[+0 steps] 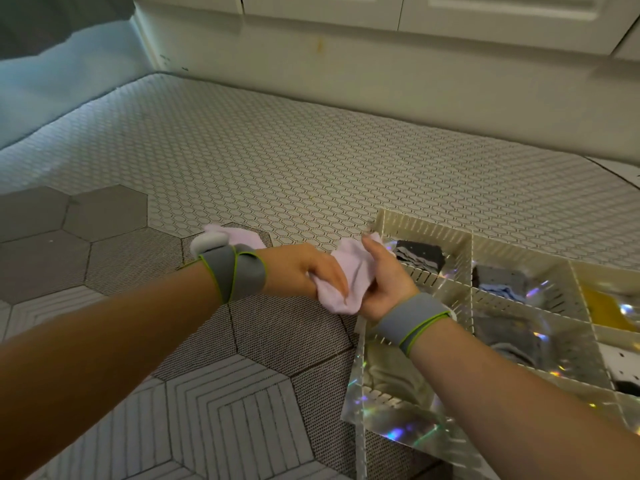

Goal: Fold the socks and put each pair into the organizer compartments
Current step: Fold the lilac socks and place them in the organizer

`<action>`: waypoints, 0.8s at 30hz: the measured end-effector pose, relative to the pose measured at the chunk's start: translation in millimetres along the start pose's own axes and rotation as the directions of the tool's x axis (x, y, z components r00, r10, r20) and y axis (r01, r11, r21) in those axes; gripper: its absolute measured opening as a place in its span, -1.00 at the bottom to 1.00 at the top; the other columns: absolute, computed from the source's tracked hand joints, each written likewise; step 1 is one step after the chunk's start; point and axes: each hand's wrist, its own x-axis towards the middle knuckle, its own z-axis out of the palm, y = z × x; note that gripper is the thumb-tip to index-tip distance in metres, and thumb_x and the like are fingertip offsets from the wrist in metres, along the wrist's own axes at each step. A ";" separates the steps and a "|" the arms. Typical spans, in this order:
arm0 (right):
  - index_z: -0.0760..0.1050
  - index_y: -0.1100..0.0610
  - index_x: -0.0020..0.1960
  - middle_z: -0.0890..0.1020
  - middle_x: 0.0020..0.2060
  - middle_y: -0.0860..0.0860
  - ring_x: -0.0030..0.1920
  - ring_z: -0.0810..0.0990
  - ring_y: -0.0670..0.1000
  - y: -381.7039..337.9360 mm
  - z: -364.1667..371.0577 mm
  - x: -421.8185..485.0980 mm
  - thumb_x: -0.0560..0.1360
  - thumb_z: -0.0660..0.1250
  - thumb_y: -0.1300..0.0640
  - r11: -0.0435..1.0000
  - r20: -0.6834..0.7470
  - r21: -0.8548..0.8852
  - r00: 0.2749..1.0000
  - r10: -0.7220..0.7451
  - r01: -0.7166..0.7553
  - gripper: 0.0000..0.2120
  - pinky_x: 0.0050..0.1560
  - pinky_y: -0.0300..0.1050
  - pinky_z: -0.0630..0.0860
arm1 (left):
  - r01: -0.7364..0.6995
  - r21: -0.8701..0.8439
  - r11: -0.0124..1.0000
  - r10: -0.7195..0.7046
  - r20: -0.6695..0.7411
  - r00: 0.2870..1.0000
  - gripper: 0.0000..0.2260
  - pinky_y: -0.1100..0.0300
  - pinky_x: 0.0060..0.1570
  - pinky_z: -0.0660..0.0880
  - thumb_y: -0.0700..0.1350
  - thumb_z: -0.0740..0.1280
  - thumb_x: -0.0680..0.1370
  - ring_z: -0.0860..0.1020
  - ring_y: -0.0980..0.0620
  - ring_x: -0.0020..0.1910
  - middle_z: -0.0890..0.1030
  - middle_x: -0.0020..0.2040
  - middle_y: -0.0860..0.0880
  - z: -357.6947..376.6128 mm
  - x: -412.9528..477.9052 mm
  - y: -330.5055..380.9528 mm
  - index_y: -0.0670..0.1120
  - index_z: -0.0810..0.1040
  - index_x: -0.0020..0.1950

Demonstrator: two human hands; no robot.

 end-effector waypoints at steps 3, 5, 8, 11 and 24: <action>0.41 0.21 0.30 0.56 0.19 0.23 0.18 0.54 0.16 -2.9 -5.6 5.1 0.58 0.15 -0.09 0.993 -0.107 0.036 0.989 -0.104 0.108 -0.55 0.16 0.10 0.42 | 0.031 0.026 0.999 -0.032 0.040 0.999 -0.77 0.55 0.10 0.31 -0.29 0.37 0.43 0.47 0.24 0.07 0.52 0.07 0.06 4.6 -6.7 -0.2 -0.07 0.64 0.03; 0.43 0.18 0.26 0.57 0.18 0.22 0.20 0.53 0.17 -6.5 -8.4 2.9 0.58 0.14 -0.11 0.987 -0.098 0.057 0.984 -0.146 0.152 -0.57 0.25 0.12 0.40 | 0.038 0.085 0.996 -0.045 0.083 0.995 -0.68 0.53 0.14 0.31 -0.33 0.35 0.45 0.45 0.19 0.14 0.48 0.11 0.10 5.7 -9.4 -3.3 0.07 0.59 0.03; 0.48 0.19 0.16 0.61 0.03 0.18 0.04 0.57 0.14 -14.4 -10.8 -3.4 0.58 0.15 -0.10 0.980 -0.043 0.112 0.986 -0.159 0.163 -0.61 0.27 0.09 0.40 | 0.102 0.197 0.975 -0.145 0.216 0.966 -0.69 0.56 0.09 0.30 -0.27 0.35 0.46 0.40 0.31 0.13 0.44 0.12 0.21 5.7 -15.2 -13.6 0.08 0.61 0.09; 0.44 0.23 0.30 0.58 0.17 0.20 0.18 0.55 0.18 -17.0 -12.5 -7.0 0.55 0.19 -0.08 0.988 0.016 0.091 0.992 -0.127 0.125 -0.53 0.28 0.11 0.41 | 0.242 0.179 0.954 -0.258 0.070 0.964 -0.76 0.43 0.11 0.35 -0.16 0.36 0.49 0.44 0.24 0.13 0.48 0.21 0.07 4.4 -22.3 -34.6 0.03 0.59 0.14; 0.46 0.22 0.23 0.60 0.07 0.19 0.06 0.57 0.17 -7.0 -12.5 -6.4 0.57 0.19 0.03 0.995 0.049 -0.026 0.995 -0.090 0.091 -0.66 0.26 0.11 0.42 | 0.630 0.278 0.725 -0.570 -0.272 0.775 -0.54 0.17 0.39 0.17 -0.14 0.21 0.56 0.20 -0.09 0.47 0.18 0.51 -0.09 7.3 -35.8 -95.8 -0.06 0.26 0.47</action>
